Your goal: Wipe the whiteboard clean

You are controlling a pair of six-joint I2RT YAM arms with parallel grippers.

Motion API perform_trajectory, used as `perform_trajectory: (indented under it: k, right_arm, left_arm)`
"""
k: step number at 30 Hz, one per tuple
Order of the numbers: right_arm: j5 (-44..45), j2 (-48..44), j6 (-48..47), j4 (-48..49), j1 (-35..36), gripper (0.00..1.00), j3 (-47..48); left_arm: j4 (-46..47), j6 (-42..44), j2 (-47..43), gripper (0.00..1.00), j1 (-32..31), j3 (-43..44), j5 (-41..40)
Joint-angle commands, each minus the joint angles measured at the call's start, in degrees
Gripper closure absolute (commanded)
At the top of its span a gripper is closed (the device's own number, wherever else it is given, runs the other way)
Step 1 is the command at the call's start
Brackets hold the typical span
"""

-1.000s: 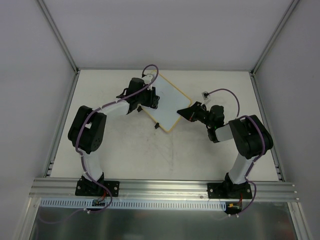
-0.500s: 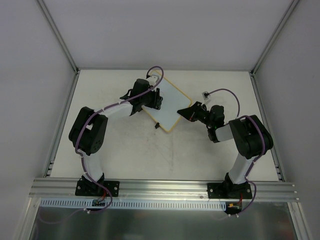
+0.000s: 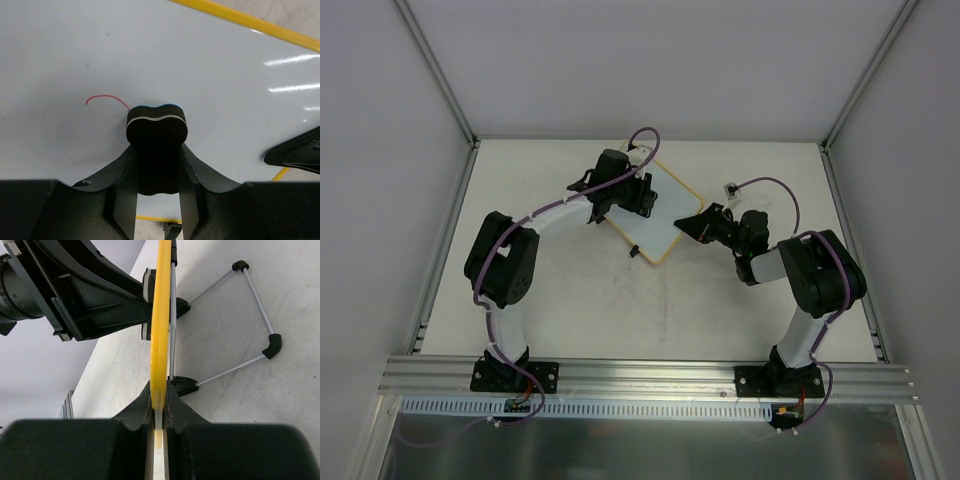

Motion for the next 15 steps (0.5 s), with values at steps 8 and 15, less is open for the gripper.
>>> perform_trajectory:
  k: [8, 15]
  right_arm:
    - [-6.11, -1.77, 0.15, 16.06, 2.17, 1.00, 2.34]
    - [-6.20, -1.69, 0.07, 16.06, 2.17, 1.00, 2.43]
  left_arm:
    - [0.18, 1.56, 2.74, 1.00, -3.01, 5.82, 5.70]
    - [-1.14, 1.73, 5.46, 1.00, 0.33, 10.12, 5.42]
